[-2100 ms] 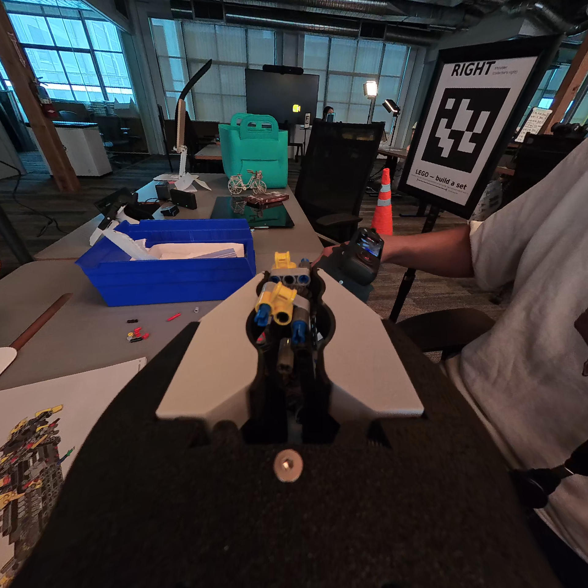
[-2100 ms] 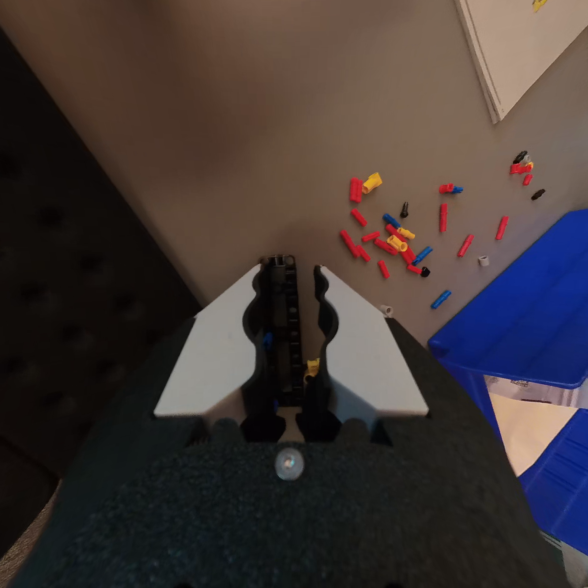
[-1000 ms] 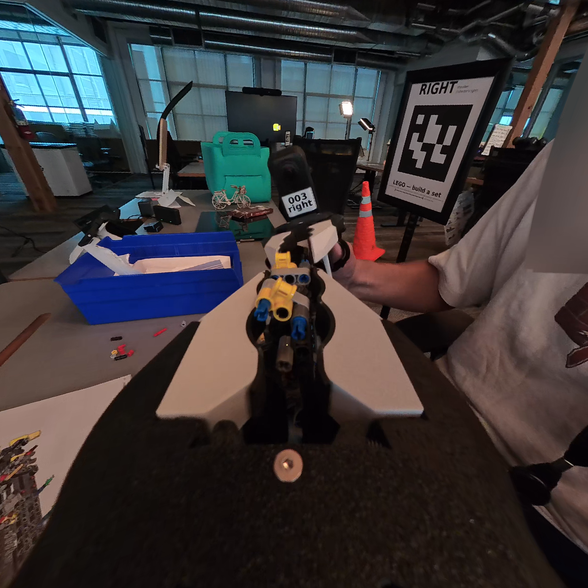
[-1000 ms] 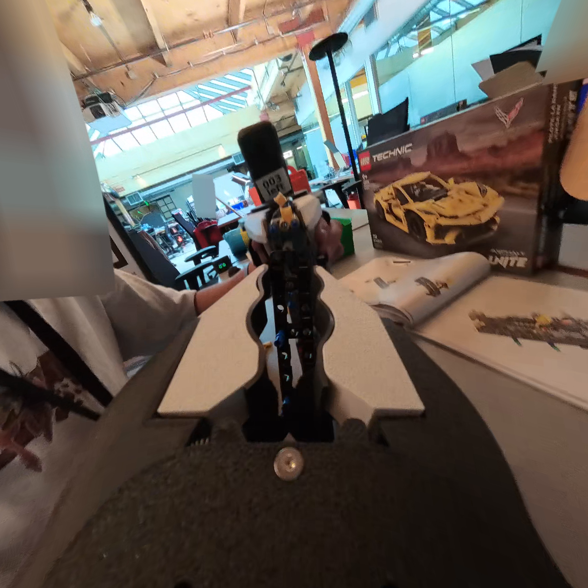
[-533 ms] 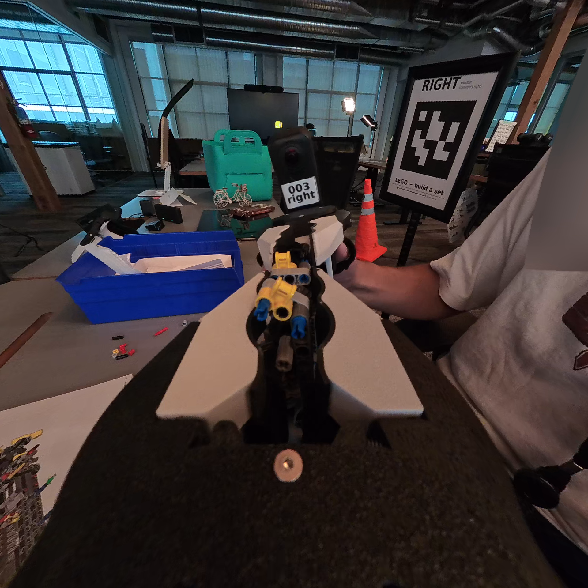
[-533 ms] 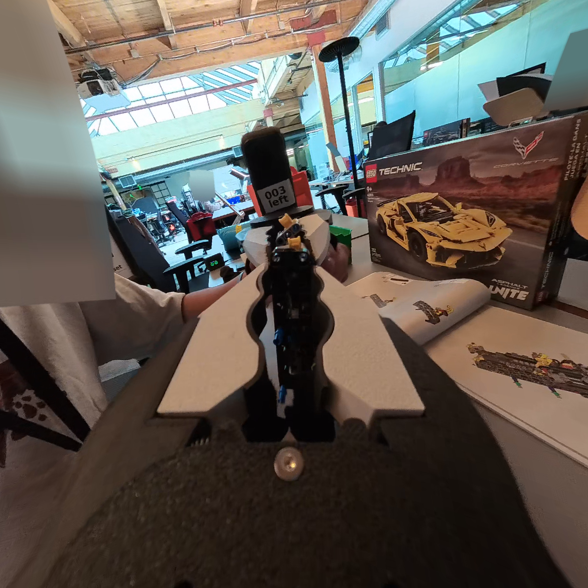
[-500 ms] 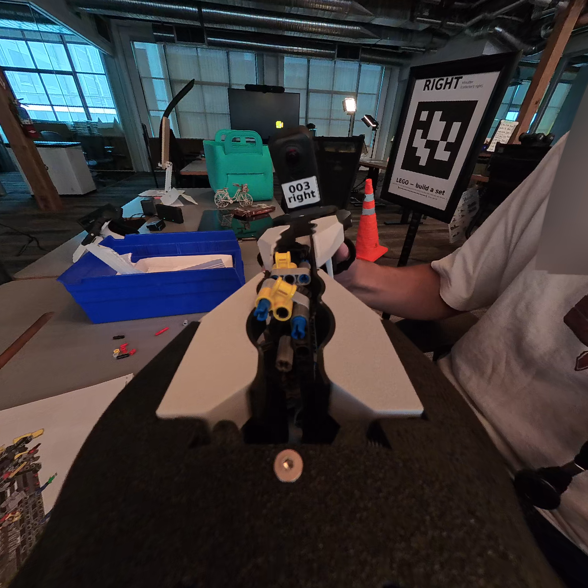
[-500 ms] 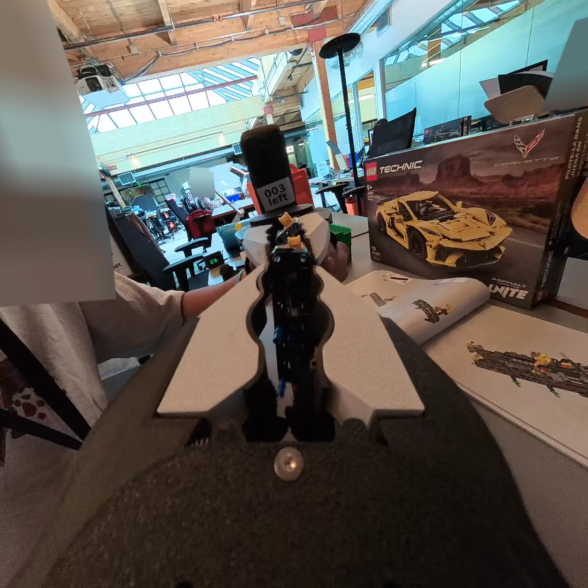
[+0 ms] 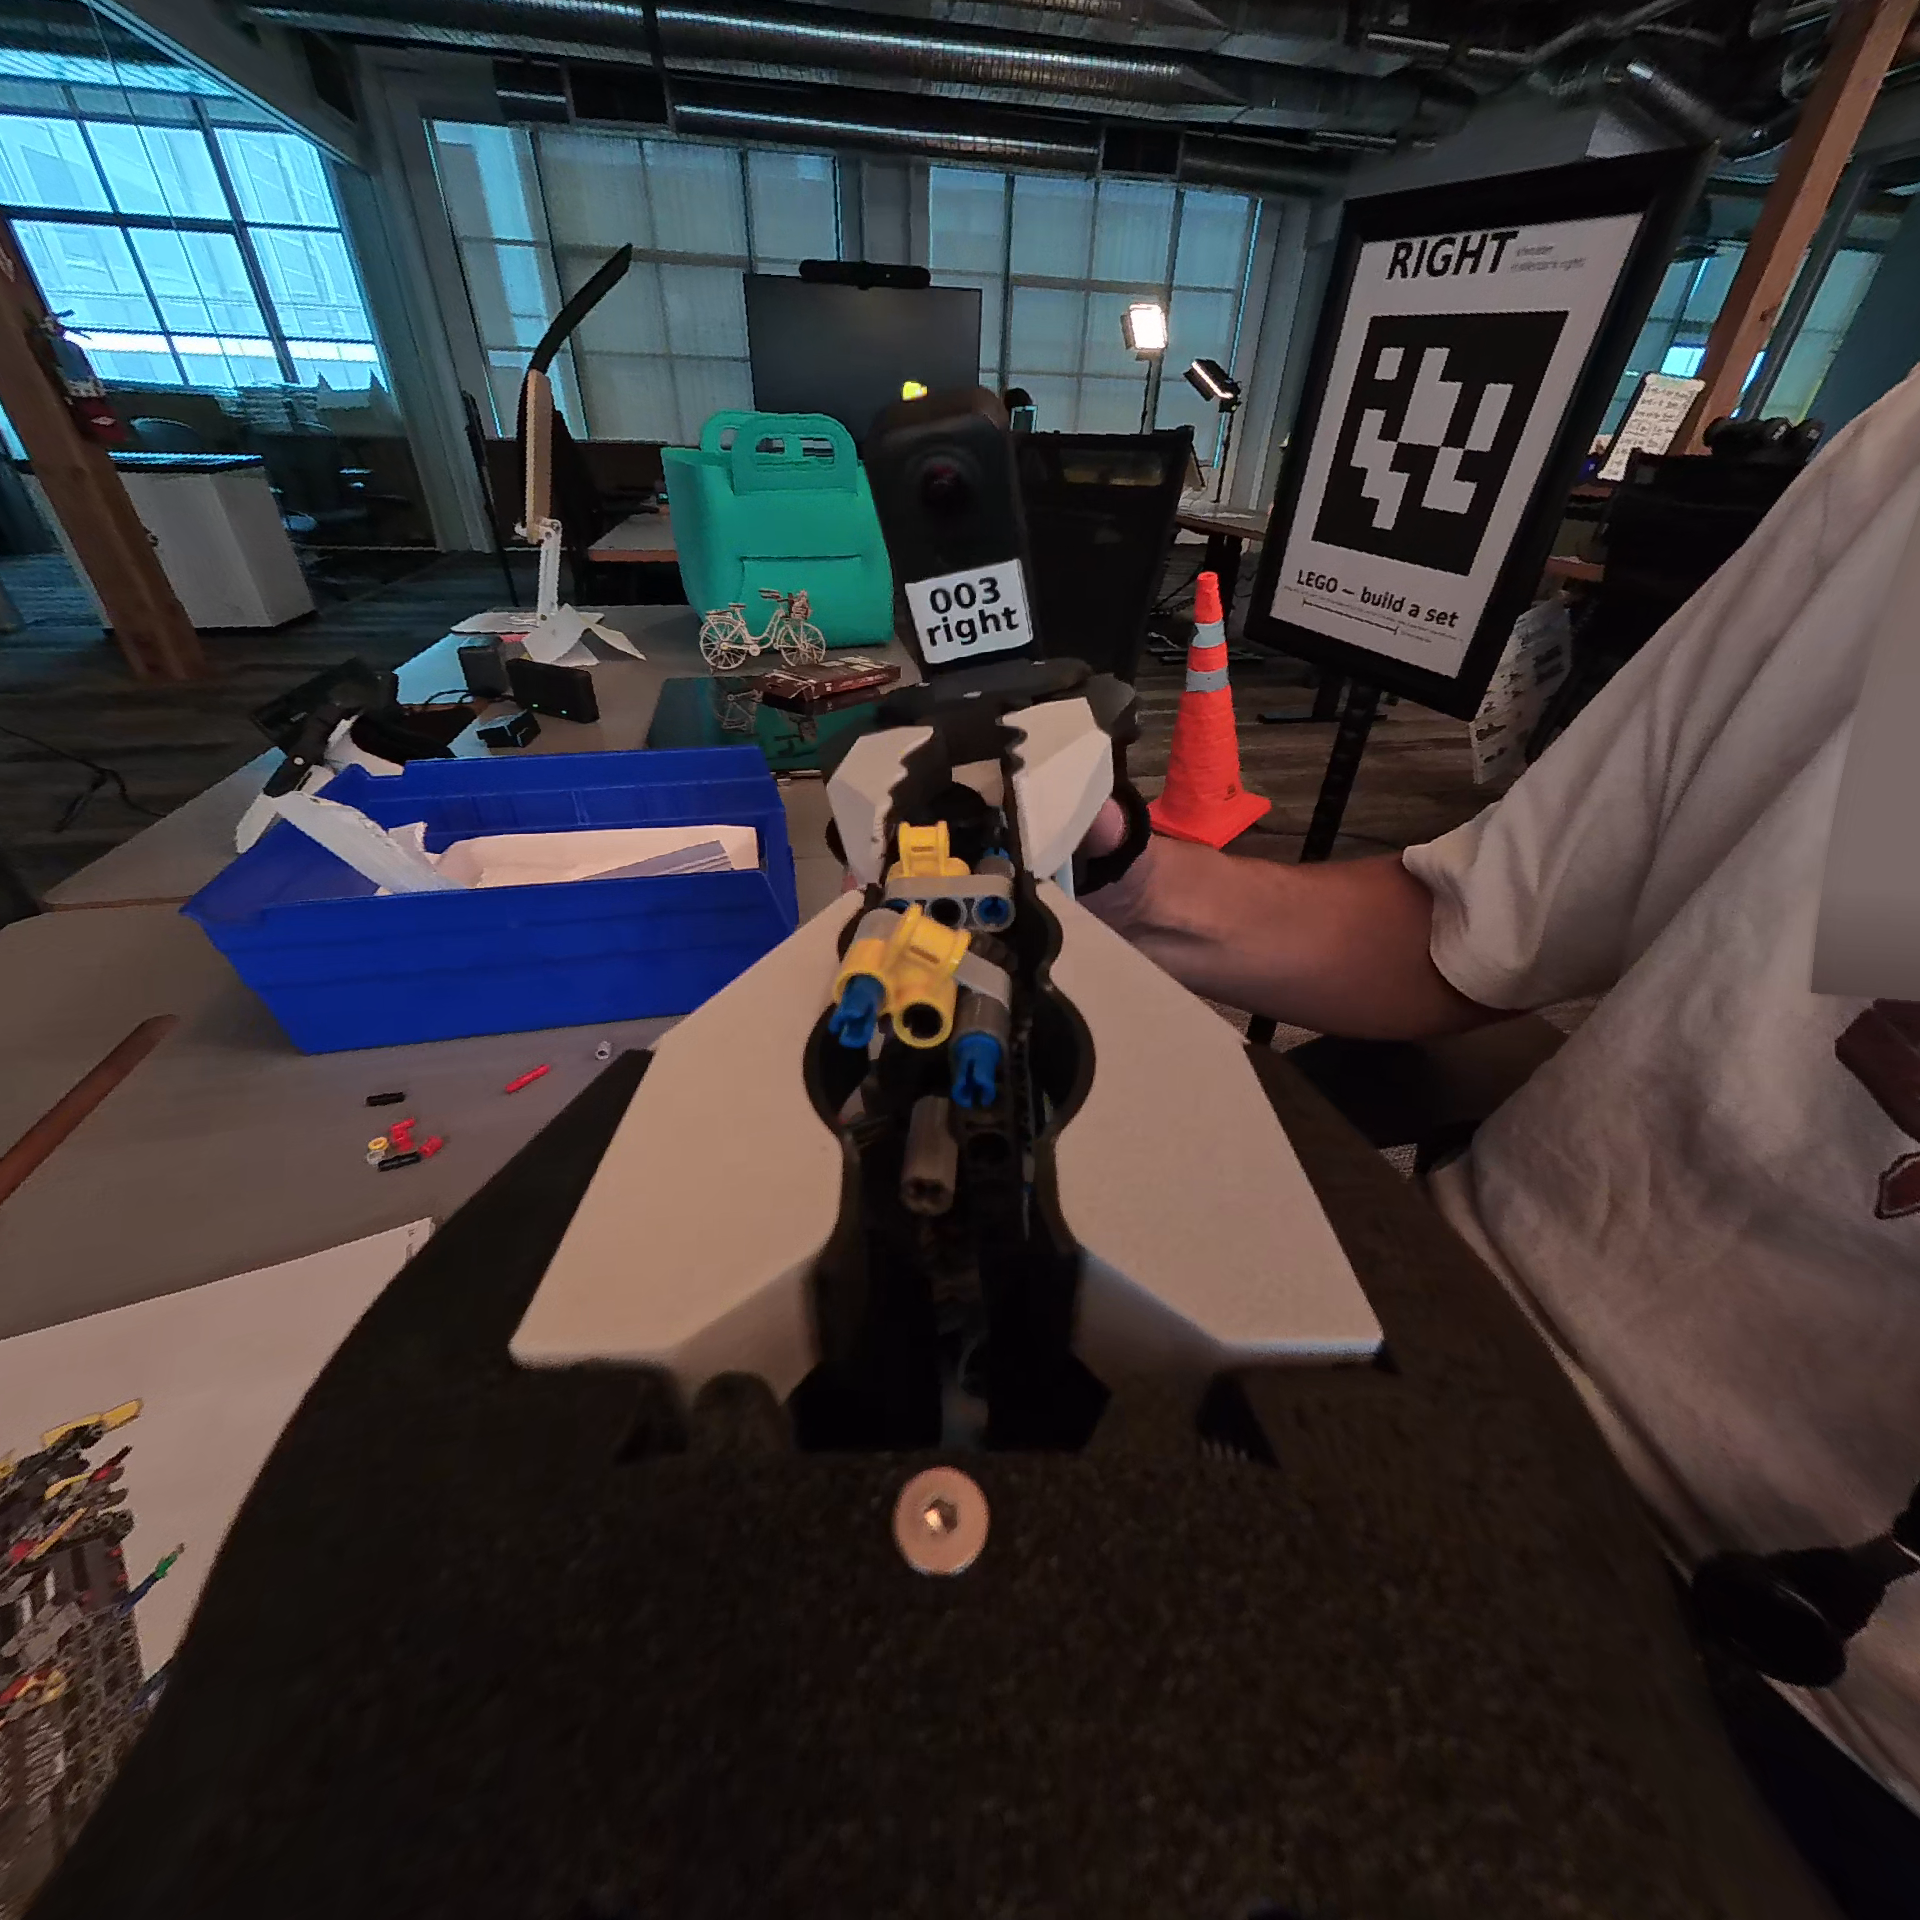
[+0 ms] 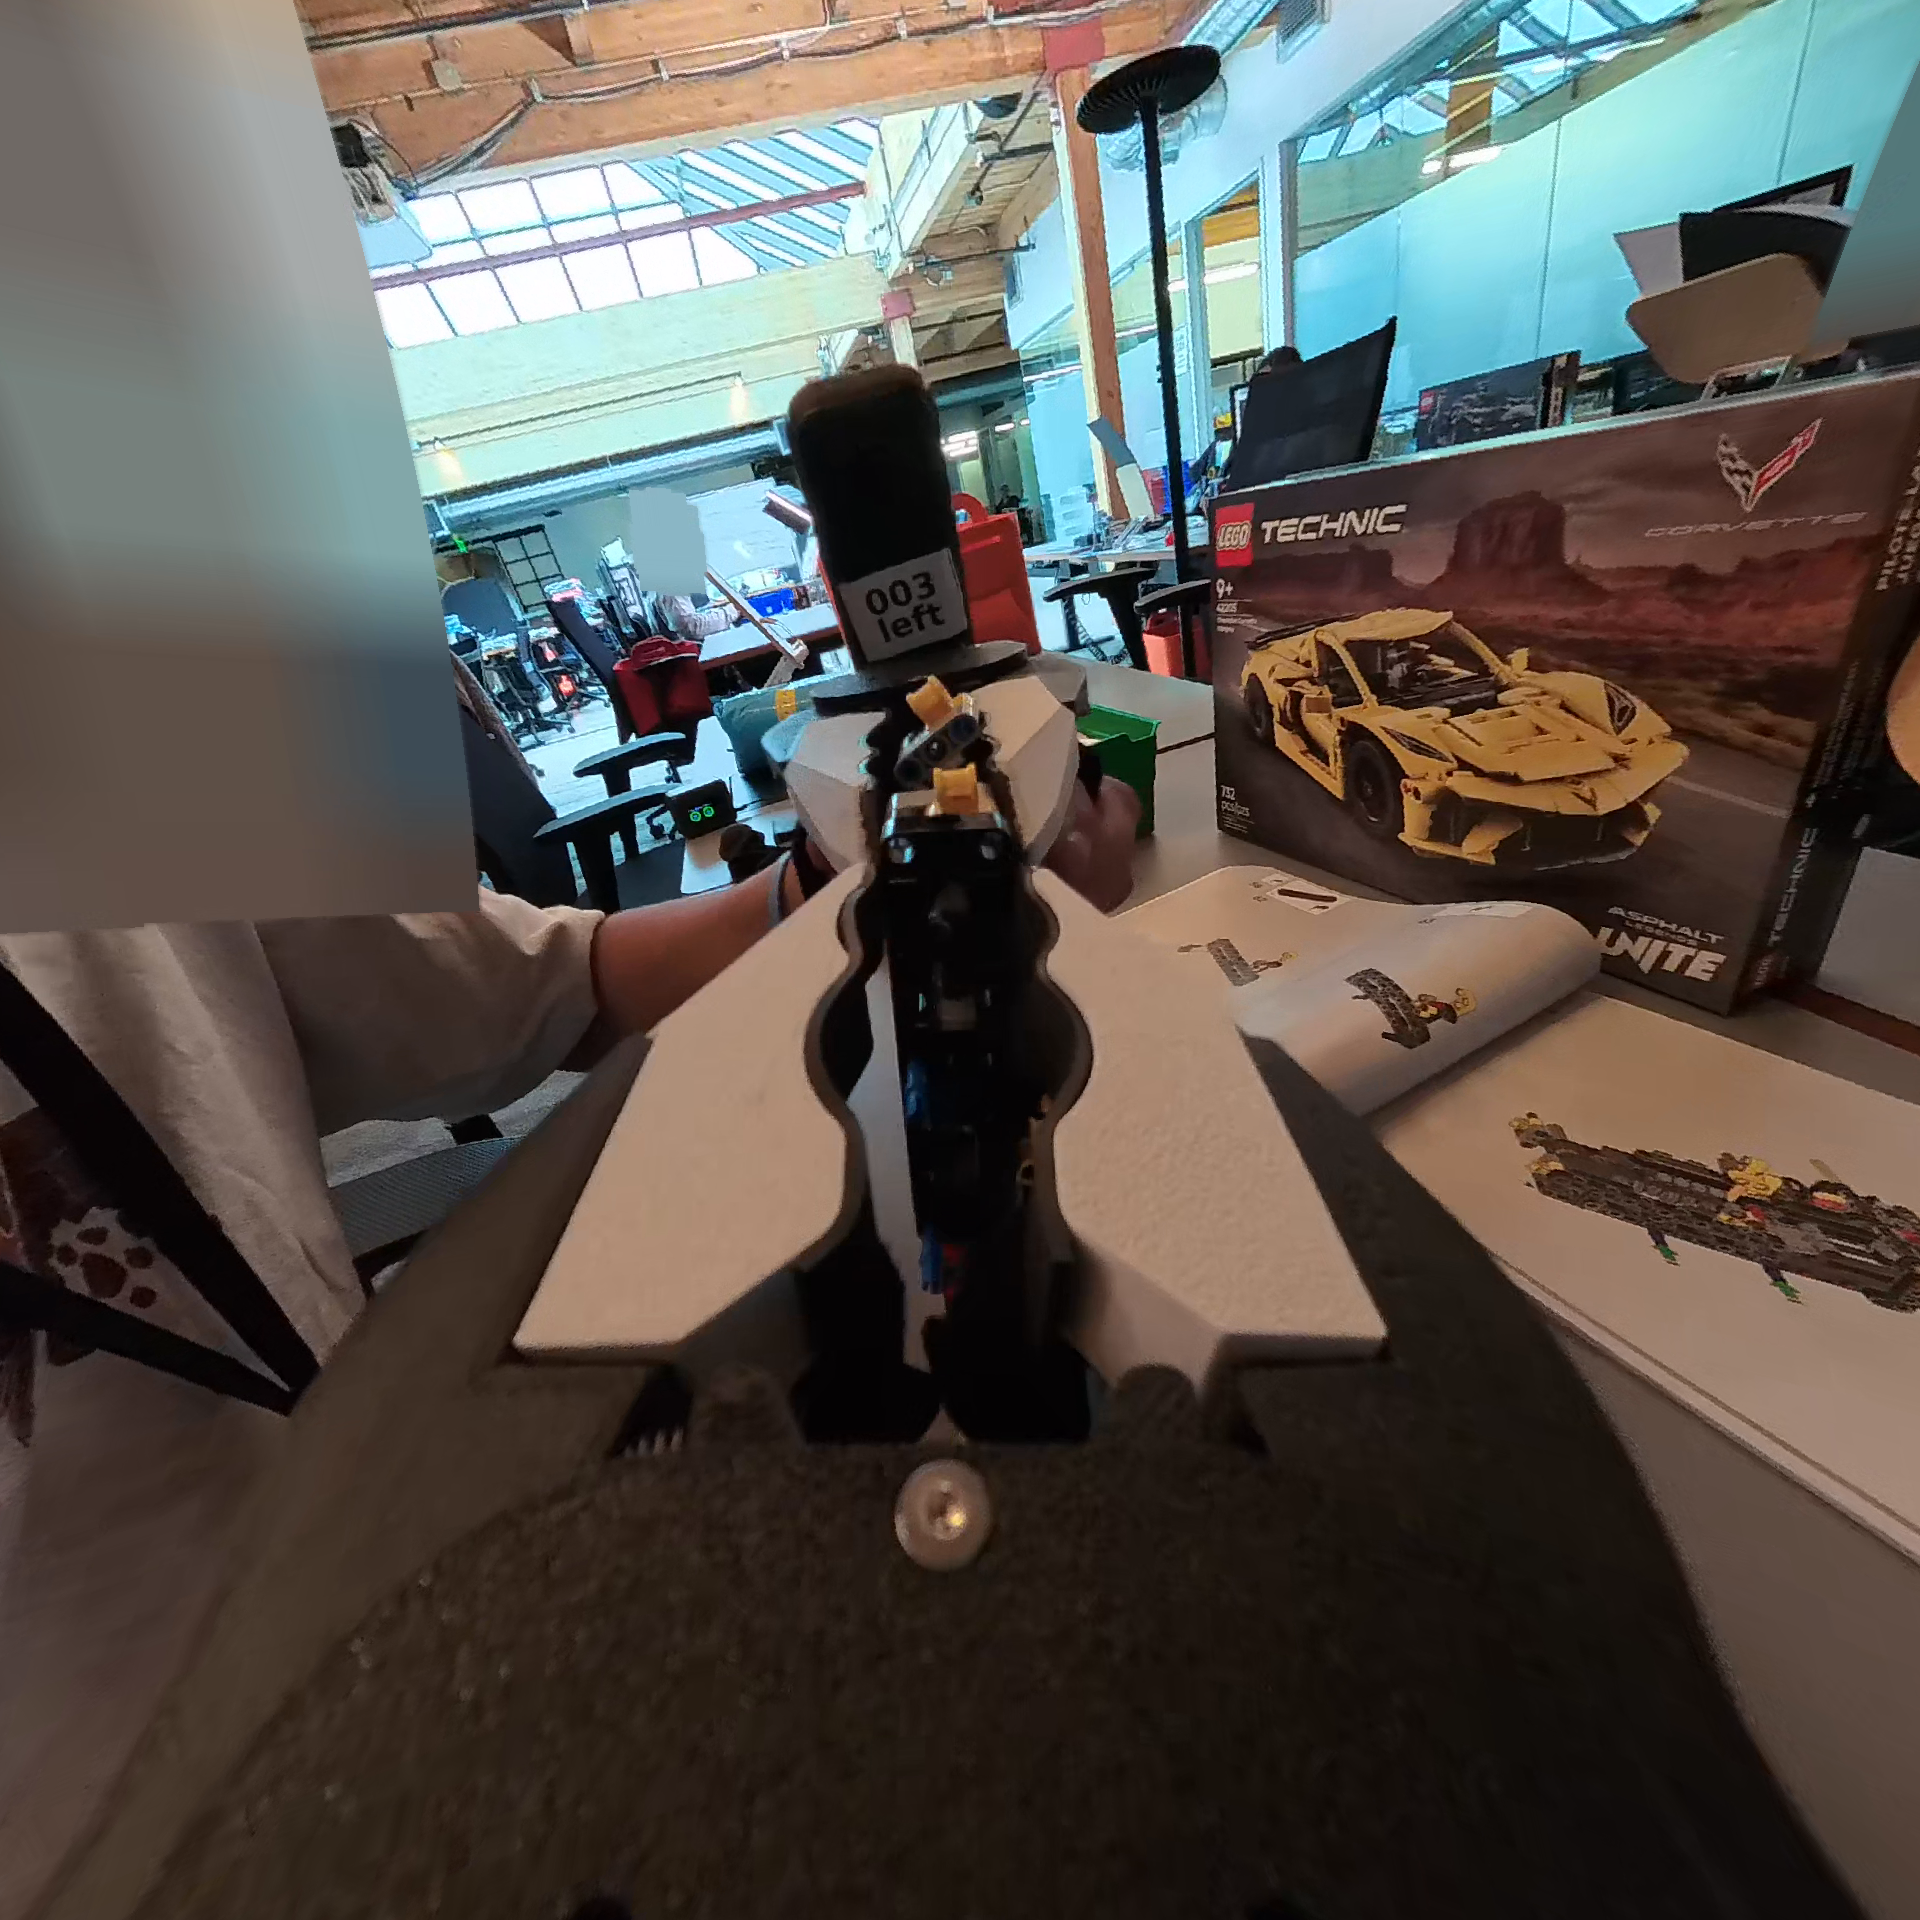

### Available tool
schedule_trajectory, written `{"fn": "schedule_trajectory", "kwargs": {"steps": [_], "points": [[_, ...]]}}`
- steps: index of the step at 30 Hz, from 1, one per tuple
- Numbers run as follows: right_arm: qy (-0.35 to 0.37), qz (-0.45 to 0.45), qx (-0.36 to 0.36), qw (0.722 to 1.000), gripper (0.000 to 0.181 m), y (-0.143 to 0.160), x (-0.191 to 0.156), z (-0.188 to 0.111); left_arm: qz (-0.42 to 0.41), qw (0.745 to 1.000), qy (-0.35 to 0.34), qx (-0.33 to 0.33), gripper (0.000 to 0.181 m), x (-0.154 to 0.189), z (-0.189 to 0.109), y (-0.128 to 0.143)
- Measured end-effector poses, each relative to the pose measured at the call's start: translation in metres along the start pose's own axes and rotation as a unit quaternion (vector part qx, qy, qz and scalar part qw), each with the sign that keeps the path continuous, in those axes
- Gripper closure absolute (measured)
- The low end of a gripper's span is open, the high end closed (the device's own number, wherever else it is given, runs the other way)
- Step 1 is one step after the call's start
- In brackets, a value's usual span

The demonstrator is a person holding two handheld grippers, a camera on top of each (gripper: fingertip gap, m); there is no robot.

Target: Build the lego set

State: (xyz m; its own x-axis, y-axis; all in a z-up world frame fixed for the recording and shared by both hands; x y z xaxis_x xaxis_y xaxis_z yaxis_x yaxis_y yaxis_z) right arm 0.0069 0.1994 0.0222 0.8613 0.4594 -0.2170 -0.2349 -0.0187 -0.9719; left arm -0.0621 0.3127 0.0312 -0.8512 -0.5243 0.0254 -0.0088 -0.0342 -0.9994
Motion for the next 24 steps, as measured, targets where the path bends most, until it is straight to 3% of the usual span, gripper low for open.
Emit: {"fn": "schedule_trajectory", "kwargs": {"steps": [16, 24], "points": [[0.036, -0.041, -0.066, 0.996, 0.158, -0.0056, -0.0012, 0.0023, 0.002, 1.0, -0.011, -0.002, 0.155, -0.0017, -0.0015, -0.0001], [0.001, 0.022, -0.082, 0.996, 0.157, -0.0053, 0.001, 0.0011, 0.006, 1.0, -0.011, -0.002, 0.155, 0.0001, 0.0007, 0.0003]]}}
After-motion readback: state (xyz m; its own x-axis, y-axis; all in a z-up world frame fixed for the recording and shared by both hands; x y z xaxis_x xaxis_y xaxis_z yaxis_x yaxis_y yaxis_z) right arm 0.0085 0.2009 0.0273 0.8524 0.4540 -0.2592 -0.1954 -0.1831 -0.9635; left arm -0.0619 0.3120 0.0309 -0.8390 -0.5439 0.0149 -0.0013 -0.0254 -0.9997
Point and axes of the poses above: each gripper's, where its closed fingertips meet, z out along the fingers, y out of its underside, x = y × z across the jaws, the point moved 7 cm from there along -z, back along the fingers, and after that the axes turned 1 degree about x, right-handed, at the moved point
